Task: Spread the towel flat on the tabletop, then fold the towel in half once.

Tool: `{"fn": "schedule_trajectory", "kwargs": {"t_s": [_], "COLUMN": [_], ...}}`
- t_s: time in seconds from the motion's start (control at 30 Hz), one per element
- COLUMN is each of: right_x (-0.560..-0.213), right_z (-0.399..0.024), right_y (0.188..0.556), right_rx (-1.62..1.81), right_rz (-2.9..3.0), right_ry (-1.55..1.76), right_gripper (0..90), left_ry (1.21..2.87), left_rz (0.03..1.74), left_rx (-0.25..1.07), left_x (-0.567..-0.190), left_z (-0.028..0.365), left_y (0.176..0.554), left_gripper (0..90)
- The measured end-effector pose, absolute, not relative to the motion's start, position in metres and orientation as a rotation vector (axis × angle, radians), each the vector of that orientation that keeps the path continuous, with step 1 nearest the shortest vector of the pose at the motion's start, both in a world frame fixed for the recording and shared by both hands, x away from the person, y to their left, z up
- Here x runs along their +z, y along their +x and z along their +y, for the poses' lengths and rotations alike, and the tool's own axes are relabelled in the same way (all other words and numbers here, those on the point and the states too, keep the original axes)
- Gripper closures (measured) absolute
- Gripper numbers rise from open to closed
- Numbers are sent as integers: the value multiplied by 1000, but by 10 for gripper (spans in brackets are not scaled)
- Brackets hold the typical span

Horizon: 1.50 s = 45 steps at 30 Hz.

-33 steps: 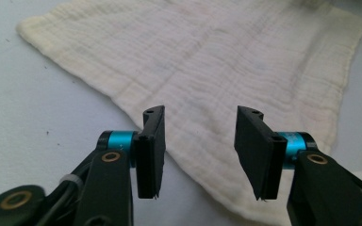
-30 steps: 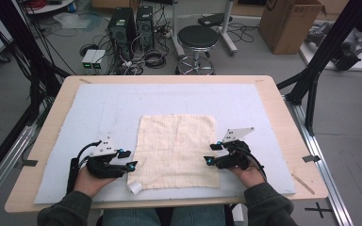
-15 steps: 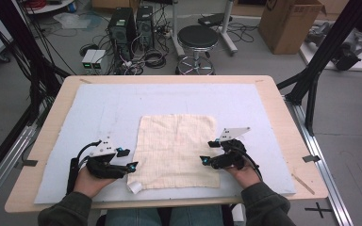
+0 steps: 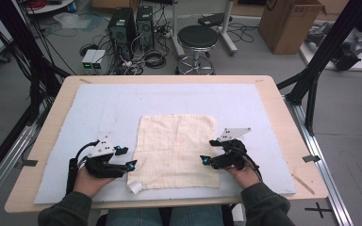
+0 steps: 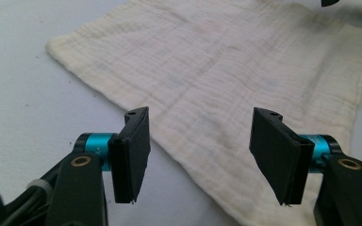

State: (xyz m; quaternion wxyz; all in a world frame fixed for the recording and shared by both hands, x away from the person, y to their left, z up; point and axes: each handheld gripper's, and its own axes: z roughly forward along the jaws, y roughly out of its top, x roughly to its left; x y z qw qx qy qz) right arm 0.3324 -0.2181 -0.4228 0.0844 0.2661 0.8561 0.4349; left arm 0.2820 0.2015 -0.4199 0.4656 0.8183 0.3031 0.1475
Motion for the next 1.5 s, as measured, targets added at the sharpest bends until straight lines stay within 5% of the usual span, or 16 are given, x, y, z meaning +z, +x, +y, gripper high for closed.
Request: {"fn": "schedule_trajectory", "kwargs": {"t_s": [1.5], "right_x": [-410], "right_z": [-221], "right_y": [368], "right_rx": [1372], "right_rz": [2504], "right_ry": [848], "right_gripper": [259], "left_ry": [1994], "left_rz": [773], "left_rx": [328], "left_x": [-405], "left_z": [198], "left_y": [317], "left_gripper": [412]}}
